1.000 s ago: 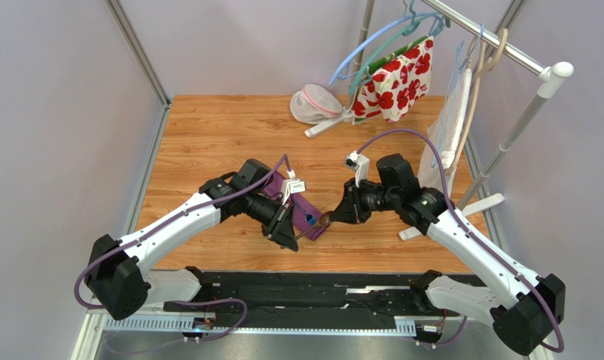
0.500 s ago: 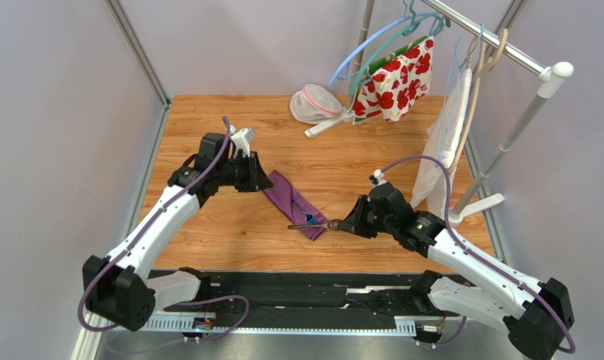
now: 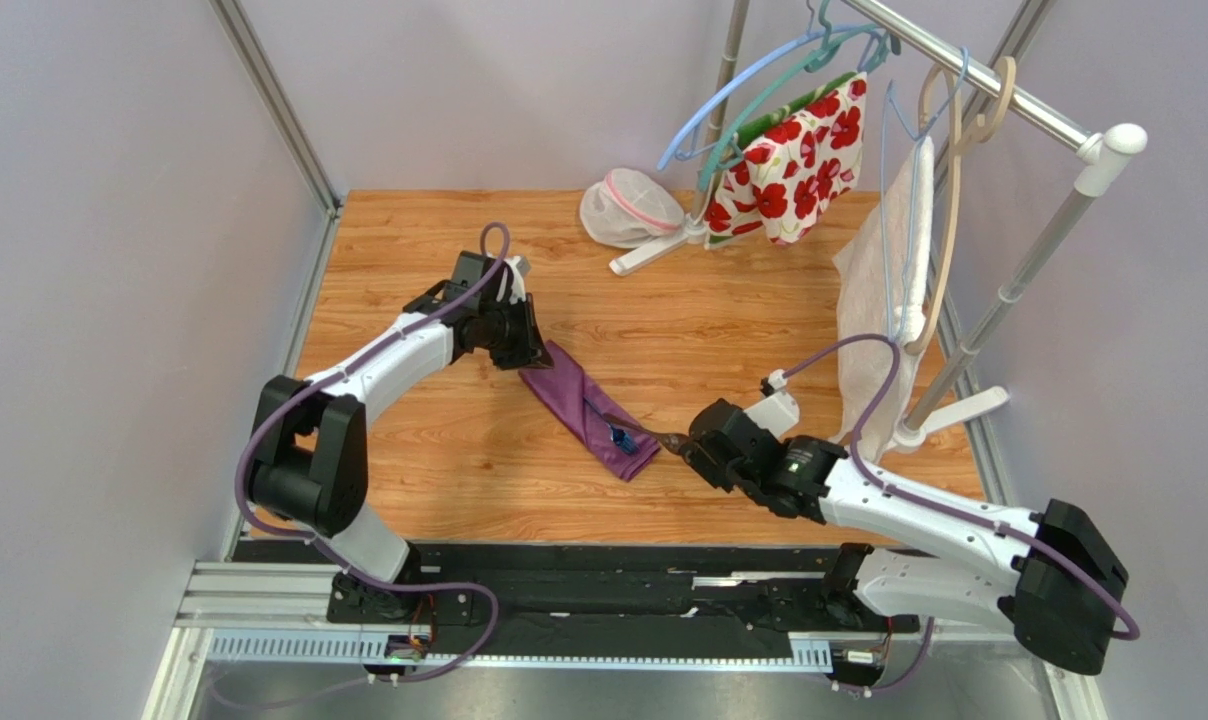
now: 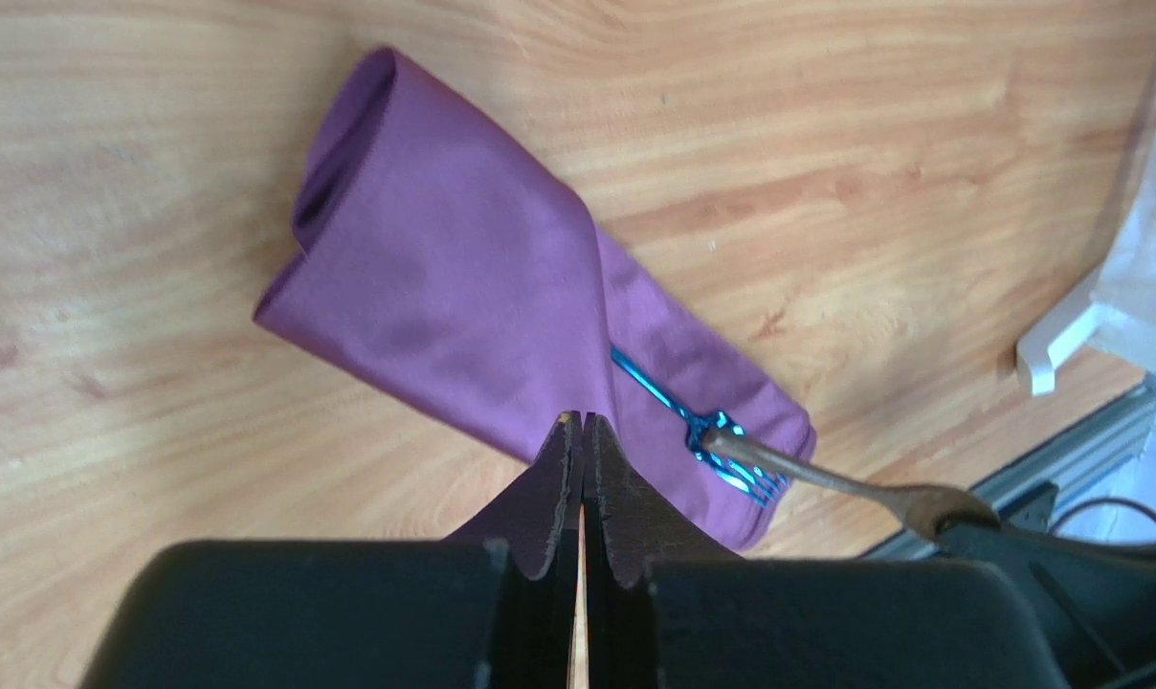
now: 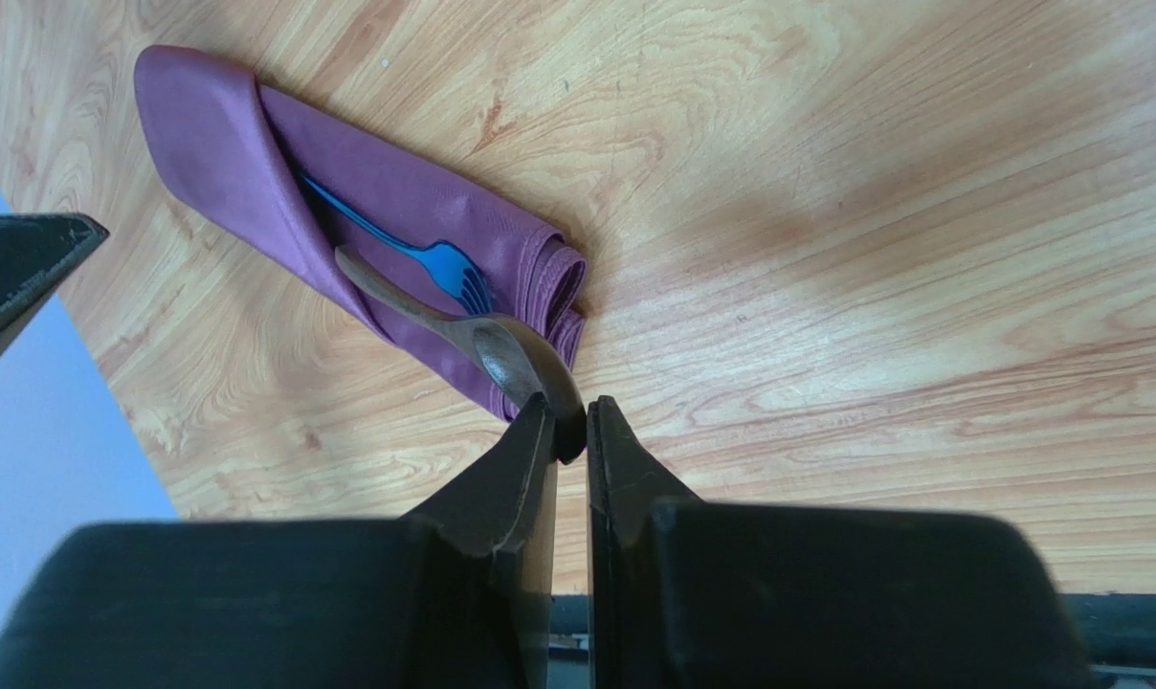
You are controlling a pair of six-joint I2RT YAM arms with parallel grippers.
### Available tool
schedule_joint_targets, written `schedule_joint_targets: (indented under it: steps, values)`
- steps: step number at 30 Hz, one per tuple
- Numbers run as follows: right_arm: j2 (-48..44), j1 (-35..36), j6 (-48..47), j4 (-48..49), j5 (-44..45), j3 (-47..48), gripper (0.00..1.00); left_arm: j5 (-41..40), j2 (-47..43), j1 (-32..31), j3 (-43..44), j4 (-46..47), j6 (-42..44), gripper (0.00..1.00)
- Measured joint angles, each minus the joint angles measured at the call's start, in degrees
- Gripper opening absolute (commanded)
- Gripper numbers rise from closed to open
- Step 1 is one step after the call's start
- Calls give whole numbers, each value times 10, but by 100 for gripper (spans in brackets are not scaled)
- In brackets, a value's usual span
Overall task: Fold the napkin into a case and place the utensils inside
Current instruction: Insert the spoon into the folded napkin.
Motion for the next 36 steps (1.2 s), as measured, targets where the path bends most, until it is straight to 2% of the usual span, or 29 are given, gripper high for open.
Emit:
schedule_joint_targets:
  steps: [6, 16, 25, 36]
  values:
    - [40, 37, 55, 7, 52, 14, 0, -19, 48, 5, 45, -7, 7, 0]
    - [114, 75, 108, 24, 79, 41, 0, -56, 114, 12, 87, -35, 29, 0]
    - [141, 90, 139, 37, 86, 54, 0, -64, 131, 12, 84, -41, 37, 0]
    - [127, 91, 171, 26, 95, 50, 0, -64, 161, 12, 83, -37, 39, 0]
